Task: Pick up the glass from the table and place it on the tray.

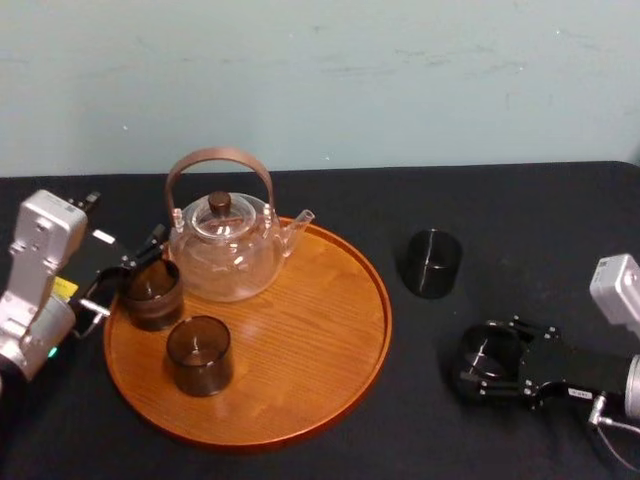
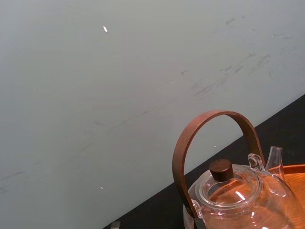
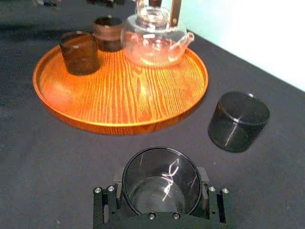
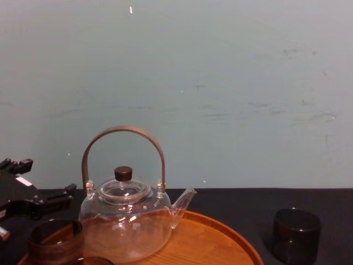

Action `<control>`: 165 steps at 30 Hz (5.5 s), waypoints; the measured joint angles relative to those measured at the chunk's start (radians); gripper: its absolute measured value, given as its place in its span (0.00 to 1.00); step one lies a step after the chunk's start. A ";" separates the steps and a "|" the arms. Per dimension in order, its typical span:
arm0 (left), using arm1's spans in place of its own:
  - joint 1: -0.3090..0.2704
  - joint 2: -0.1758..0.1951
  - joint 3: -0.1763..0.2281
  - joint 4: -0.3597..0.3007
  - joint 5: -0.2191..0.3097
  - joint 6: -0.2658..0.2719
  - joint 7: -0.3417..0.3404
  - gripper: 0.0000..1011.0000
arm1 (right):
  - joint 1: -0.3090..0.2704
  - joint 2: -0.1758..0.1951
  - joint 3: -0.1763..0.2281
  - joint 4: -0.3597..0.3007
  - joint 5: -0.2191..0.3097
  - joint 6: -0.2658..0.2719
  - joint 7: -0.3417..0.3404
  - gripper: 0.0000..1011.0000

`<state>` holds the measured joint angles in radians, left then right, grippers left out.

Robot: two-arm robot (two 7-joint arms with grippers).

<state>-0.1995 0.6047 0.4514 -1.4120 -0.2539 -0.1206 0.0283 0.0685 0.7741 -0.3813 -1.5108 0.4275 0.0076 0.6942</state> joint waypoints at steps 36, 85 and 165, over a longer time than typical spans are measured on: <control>0.000 0.000 0.000 0.000 0.000 0.000 0.000 0.99 | 0.239 -0.092 -0.125 -0.012 0.020 0.059 0.027 0.90; 0.000 0.000 0.000 0.000 0.000 0.000 0.000 0.99 | 0.366 -0.304 -0.328 0.217 -0.045 -0.026 0.103 0.90; 0.000 0.000 0.000 0.000 0.000 0.000 0.000 0.99 | 0.236 -0.114 -0.241 0.074 0.064 -0.071 0.149 0.99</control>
<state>-0.1995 0.6047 0.4514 -1.4120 -0.2539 -0.1205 0.0283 0.3047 0.6600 -0.6228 -1.4371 0.4914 -0.0635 0.8430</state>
